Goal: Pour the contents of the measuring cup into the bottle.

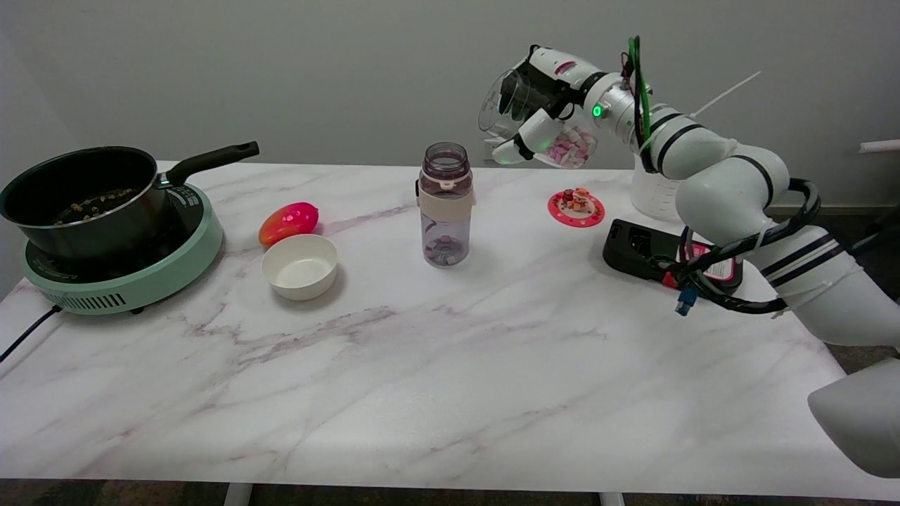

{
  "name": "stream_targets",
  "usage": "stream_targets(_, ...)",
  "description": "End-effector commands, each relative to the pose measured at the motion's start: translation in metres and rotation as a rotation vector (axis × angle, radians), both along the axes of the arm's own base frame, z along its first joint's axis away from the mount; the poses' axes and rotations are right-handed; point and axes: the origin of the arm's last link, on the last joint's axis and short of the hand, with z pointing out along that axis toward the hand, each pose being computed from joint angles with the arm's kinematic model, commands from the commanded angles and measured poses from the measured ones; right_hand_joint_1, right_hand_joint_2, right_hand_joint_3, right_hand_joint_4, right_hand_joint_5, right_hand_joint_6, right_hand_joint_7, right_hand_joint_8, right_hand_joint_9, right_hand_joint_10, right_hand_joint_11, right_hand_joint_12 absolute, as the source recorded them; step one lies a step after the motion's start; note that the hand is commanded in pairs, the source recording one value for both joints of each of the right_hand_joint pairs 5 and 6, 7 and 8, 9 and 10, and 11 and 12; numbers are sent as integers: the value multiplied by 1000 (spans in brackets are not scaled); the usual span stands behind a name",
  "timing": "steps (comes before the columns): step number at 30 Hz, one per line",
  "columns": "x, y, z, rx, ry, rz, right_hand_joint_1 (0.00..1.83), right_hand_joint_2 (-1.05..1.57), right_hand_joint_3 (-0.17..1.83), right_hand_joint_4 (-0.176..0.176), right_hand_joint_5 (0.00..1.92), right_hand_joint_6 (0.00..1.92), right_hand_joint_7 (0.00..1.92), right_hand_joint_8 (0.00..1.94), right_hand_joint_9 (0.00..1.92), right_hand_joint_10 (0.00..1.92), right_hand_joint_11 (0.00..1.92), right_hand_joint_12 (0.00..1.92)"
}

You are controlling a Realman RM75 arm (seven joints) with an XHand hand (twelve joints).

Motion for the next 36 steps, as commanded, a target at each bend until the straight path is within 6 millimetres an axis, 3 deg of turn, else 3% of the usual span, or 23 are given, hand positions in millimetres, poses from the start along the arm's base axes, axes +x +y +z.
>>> stream_targets(1, 14, -13, -22, 27, 187, 14, 1542, 993, 901, 0, 1920, 1920, 1701, 1701, 1526, 1526, 1267, 1267)
stream_targets(13, 21, -14, -33, 47, 270, 36, 1557, 958, 939, 0, 1920, 1920, 1691, 1691, 1517, 1517, 1260, 1260)
stream_targets(14, 27, -10, -47, 80, 295, 56, 1559, 954, 943, 0, 1920, 1920, 1690, 1690, 1517, 1517, 1259, 1259)
stream_targets(15, 43, 3, -86, 174, 353, 111, 1560, 951, 946, 0, 1920, 1920, 1689, 1689, 1516, 1516, 1259, 1259)
stream_targets(16, 21, -15, -35, 46, 299, 28, 1561, 948, 948, 0, 1920, 1920, 1688, 1688, 1515, 1515, 1259, 1259)
stream_targets(36, 16, -17, -56, 71, 466, -18, 1586, 841, 1049, 0, 1920, 1920, 1666, 1666, 1493, 1493, 1249, 1249)
